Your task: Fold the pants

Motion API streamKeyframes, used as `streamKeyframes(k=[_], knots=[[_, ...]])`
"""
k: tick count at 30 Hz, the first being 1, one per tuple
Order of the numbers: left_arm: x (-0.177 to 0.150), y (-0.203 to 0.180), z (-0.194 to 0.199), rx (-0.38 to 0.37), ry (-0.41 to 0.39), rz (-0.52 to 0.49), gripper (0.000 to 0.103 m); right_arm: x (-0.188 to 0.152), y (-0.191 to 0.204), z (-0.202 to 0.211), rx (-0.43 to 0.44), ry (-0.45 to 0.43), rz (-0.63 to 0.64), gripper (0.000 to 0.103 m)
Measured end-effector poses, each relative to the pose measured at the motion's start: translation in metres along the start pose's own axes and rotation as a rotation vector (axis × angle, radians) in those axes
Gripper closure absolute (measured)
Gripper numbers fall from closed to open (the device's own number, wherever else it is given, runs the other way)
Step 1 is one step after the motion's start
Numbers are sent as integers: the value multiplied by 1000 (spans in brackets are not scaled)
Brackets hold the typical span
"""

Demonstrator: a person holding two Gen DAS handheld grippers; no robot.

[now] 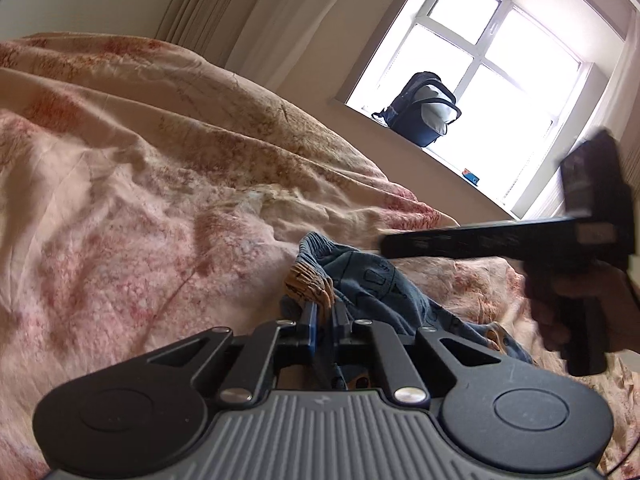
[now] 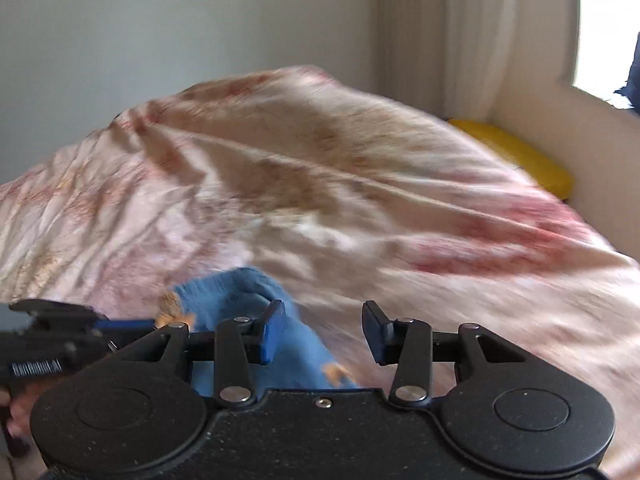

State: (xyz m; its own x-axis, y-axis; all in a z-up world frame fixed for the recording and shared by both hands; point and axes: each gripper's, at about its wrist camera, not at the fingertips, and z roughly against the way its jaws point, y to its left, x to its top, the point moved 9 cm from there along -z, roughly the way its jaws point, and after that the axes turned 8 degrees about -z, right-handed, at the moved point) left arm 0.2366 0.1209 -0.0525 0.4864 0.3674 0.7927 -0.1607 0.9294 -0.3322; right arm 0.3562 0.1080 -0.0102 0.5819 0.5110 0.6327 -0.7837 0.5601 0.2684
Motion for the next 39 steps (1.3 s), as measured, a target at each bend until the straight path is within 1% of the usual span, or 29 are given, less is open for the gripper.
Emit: streamKeyframes(k=[3, 4, 5, 6, 7, 8, 9, 10, 11, 14, 15, 16, 17, 18, 19, 20, 21, 22, 23, 25, 27, 31, 36, 39], knots=[[-1, -1, 0, 0, 2, -11, 95, 8, 14, -31, 48, 53, -1, 49], [-2, -1, -1, -1, 5, -12, 95, 8, 17, -41, 55, 86, 3, 46], [-2, -1, -2, -3, 8, -9, 95, 8, 20, -50, 56, 118, 10, 47], [-3, 0, -2, -5, 12, -4, 95, 6, 23, -57, 66, 148, 14, 49], [-4, 1, -3, -6, 15, 2, 95, 3, 25, -62, 73, 175, 18, 64], [-3, 1, -3, -11, 16, 7, 95, 2, 24, -64, 44, 172, 30, 77], [-3, 2, -2, -17, 14, 14, 95, 2, 24, -61, 43, 159, 37, 80], [-2, 2, -2, -23, 11, 21, 95, 3, 23, -56, 63, 139, 29, 84], [-2, 3, -1, -29, 10, 29, 95, 5, 22, -49, 80, 111, 15, 86], [0, 5, 0, -51, 3, 56, 93, 12, 21, -25, 120, 14, -2, 87], [1, 6, 2, -58, -13, 68, 87, 14, 22, -17, 145, -18, -1, 87], [4, 7, 4, -64, -30, 79, 71, 15, 23, -8, 163, -46, 8, 87], [6, 9, 7, -64, -47, 86, 63, 16, 24, 0, 172, -70, 18, 87], [8, 10, 9, -60, -69, 96, 49, 17, 24, 7, 182, -93, 23, 87], [9, 12, 12, -63, -92, 104, 42, 19, 23, 11, 190, -112, 19, 87], [10, 11, 12, -80, -102, 108, 38, 19, 22, 19, 206, -132, 12, 87], [11, 9, 12, -110, -99, 111, 27, 23, 23, 25, 226, -150, 9, 87], [11, 7, 11, -144, -97, 119, 22, 24, 24, 31, 244, -162, 14, 87], [11, 7, 11, -175, -102, 132, 20, 25, 27, 37, 263, -171, 27, 87], [11, 6, 10, -232, -114, 162, 12, 26, 35, 50, 300, -184, 60, 87], [9, 10, 6, -283, -115, 198, 10, 26, 43, 61, 333, -194, 82, 87], [1, 18, -3, -371, -110, 282, 10, 27, 52, 81, 378, -208, 108, 87], [3, 15, -2, -484, -156, 289, 9, 28, 58, 93, 411, -212, 110, 87], [4, 12, -4, -552, -167, 297, 9, 27, 61, 96, 426, -204, 113, 87]])
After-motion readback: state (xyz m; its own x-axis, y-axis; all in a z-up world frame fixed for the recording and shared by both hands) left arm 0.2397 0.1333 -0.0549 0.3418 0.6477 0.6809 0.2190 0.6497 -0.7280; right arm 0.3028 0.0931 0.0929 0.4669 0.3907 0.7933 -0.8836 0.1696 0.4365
